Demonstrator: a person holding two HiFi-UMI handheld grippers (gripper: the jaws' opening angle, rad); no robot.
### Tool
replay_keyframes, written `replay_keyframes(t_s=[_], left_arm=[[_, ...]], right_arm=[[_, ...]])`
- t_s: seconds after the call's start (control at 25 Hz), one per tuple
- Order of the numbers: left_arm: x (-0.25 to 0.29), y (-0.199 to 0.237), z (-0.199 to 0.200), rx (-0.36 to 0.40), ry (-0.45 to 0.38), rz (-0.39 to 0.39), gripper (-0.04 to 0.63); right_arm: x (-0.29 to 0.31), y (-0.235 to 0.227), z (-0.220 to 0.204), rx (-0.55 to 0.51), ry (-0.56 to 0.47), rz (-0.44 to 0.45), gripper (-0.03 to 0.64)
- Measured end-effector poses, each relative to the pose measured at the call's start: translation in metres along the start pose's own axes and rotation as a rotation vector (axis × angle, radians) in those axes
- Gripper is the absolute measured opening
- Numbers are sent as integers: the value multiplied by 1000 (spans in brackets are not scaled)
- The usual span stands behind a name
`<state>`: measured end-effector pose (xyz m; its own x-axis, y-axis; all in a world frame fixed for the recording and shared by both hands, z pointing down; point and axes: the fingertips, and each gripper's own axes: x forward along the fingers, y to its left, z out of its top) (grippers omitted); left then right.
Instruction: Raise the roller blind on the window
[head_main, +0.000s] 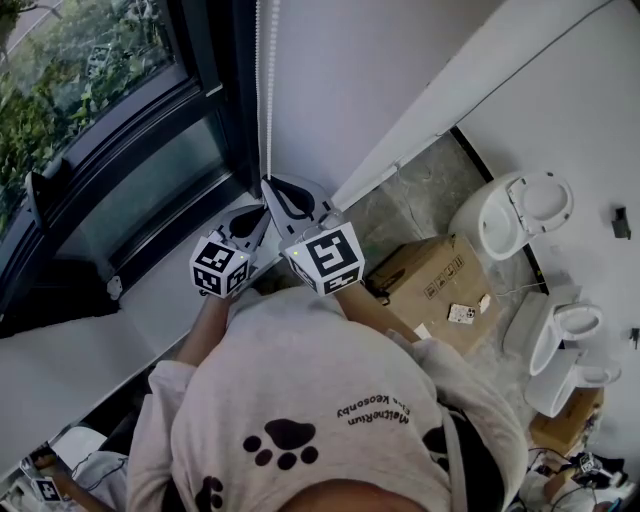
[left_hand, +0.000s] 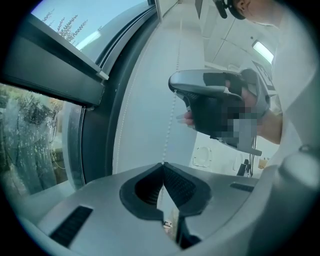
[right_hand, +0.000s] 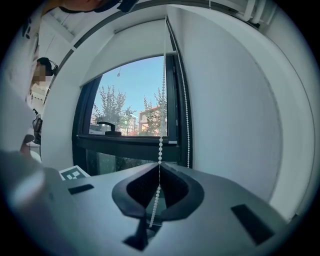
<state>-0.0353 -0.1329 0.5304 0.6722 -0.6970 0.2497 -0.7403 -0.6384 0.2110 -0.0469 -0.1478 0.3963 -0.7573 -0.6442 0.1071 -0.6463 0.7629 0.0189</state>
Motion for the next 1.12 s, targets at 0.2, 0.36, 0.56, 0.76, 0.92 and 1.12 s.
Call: replay_keyframes(t_s=[0.2,0.36,0.56,0.76,0.92,1.12], left_arm=[[-7,0,-10,-44,11,-27,12],[-21,-4,6,-116,-38,-71,133],[-49,-3,55,-139,-124,-77,114],[-67,-9,110,-64,-164,-83,109],[-72,-27,156,20,-197,-126,110],[-69,-45,204,105,-229,-139,103]], right_arm=[[0,0,1,4,-4,-1,11],[-1,0,1,-1,-4,-1,11],[0,0,1,2,-4,0,11],[0,2,0,-1,-1,5,11],[0,3,0,-1,1,8,11],[-1,4,0,2,3,8,11]])
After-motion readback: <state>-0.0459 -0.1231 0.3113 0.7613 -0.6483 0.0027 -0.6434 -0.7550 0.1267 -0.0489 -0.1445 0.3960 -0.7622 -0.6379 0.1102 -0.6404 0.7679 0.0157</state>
